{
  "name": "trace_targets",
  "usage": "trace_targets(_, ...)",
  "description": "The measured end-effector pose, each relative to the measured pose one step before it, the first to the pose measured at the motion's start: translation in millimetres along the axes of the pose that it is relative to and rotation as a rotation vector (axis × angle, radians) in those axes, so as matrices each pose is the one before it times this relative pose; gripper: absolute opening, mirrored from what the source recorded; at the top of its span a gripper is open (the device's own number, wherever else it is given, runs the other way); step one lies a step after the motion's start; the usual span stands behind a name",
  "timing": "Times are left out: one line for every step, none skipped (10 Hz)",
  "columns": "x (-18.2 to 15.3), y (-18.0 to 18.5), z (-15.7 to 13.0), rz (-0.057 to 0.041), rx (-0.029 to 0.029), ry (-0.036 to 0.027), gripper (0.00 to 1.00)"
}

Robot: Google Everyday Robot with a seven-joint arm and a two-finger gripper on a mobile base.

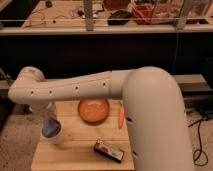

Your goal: Place the white sponge in the ceramic cup

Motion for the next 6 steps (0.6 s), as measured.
trace_targets(0.21,0.19,-0.17,0.00152,-0.00115,-0.00049,0.22)
trace_targets(-0.35,0.15,0.12,0.00207,-0.00113,-0.00104,0.29)
trace_targets(-0.46,0.34,0.16,0.00164,-0.00102,-0.00115,0.31)
trace_targets(-0.23,0.15,-0.05,0.00124,-0.00054,-0.00024,0.31)
trace_targets(-0.20,0.21,0.09,0.00109,-0.00066,-0.00051,0.31)
trace_targets(0.19,0.66,0.10,0.00245,-0.00193,-0.00072,0.31)
